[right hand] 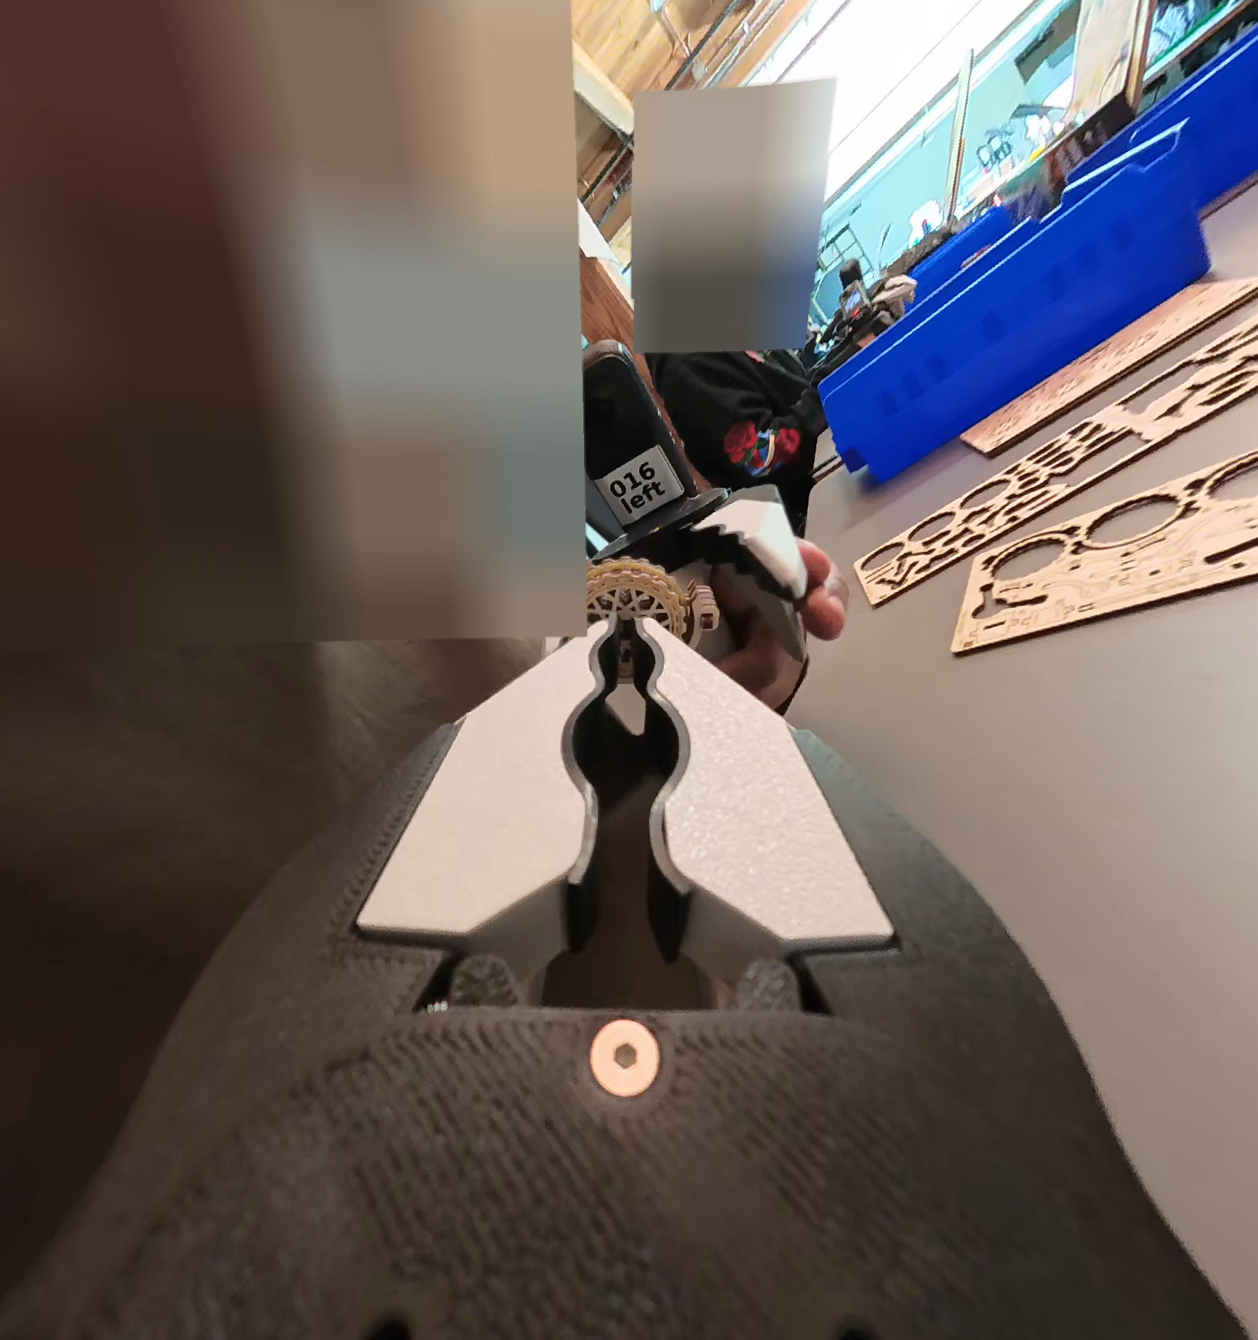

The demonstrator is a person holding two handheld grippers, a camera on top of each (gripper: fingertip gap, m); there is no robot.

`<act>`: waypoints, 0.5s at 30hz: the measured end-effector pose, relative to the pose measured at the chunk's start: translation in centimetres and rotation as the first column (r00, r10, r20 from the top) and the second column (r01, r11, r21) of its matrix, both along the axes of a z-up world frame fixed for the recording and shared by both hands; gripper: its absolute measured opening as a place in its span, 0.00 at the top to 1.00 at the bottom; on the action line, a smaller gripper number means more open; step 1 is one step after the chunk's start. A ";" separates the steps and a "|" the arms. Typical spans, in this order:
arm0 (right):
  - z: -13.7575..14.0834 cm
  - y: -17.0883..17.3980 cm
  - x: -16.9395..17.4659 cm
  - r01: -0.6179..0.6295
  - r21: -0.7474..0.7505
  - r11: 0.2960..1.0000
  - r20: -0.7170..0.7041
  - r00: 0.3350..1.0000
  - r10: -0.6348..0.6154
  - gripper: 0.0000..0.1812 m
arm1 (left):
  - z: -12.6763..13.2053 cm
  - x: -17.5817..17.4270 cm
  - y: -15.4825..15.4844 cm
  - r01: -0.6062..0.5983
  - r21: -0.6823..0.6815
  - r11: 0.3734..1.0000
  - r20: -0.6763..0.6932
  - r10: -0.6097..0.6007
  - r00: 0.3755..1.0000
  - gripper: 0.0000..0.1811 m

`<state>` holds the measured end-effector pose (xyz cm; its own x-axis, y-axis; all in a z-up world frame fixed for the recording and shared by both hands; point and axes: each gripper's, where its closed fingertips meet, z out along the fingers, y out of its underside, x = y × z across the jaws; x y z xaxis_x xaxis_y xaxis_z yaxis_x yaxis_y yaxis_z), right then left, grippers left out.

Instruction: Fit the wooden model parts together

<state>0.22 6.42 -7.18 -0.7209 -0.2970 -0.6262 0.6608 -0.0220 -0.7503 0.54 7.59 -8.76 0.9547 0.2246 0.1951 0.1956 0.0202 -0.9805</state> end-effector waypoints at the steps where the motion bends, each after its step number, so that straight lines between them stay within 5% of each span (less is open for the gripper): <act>1: 0.0 -0.1 0.1 -0.003 0.001 1.000 0.002 1.000 0.003 1.00 | 0.0 0.1 0.0 0.005 -0.002 1.000 -0.003 -0.005 1.000 0.61; 8: 0.0 -0.1 0.0 -0.006 0.001 1.000 0.018 1.000 0.006 1.00 | -0.2 0.3 0.1 0.013 -0.011 1.000 -0.016 -0.013 1.000 0.74; 15: 0.0 0.0 -0.1 -0.005 0.000 1.000 0.024 1.000 0.005 1.00 | 0.0 0.2 -0.1 0.013 0.003 1.000 -0.013 -0.013 1.000 0.74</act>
